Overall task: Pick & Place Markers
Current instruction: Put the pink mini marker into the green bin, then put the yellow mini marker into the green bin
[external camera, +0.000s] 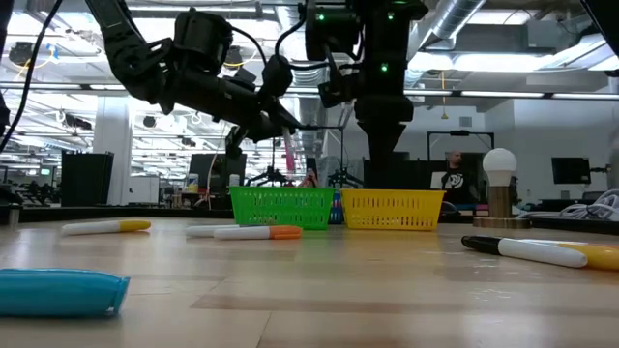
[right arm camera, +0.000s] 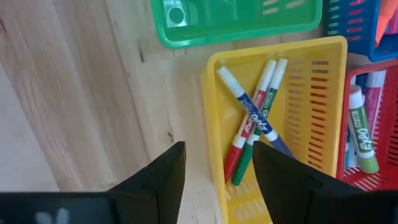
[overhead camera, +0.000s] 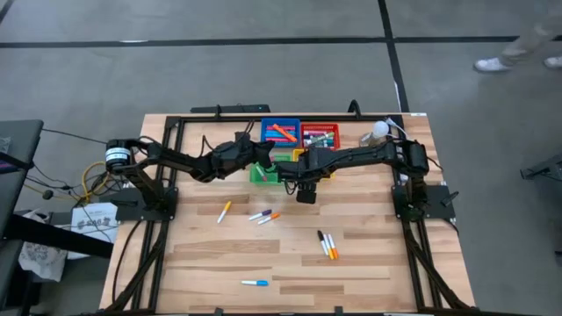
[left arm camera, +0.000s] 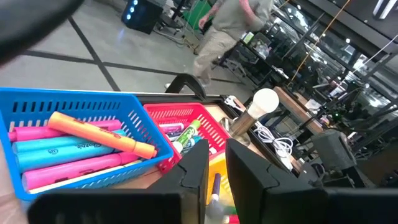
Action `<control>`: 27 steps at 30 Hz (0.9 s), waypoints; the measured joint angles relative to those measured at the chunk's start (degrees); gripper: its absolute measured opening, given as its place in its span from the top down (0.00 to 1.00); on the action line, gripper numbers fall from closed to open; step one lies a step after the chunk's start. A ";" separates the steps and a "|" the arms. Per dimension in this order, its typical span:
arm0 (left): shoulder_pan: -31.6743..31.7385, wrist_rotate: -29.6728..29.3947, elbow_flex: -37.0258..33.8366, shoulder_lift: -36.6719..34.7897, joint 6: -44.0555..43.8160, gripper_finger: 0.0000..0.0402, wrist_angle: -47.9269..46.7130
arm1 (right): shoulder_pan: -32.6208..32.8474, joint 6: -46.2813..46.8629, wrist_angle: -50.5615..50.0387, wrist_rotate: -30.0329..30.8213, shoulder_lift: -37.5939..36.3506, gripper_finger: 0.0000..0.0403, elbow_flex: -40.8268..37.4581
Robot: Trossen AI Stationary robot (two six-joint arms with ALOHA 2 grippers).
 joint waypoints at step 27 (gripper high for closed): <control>-0.02 25.69 -0.70 -2.31 1.33 0.73 -4.59 | 0.16 1.58 5.28 0.07 -0.13 0.56 0.07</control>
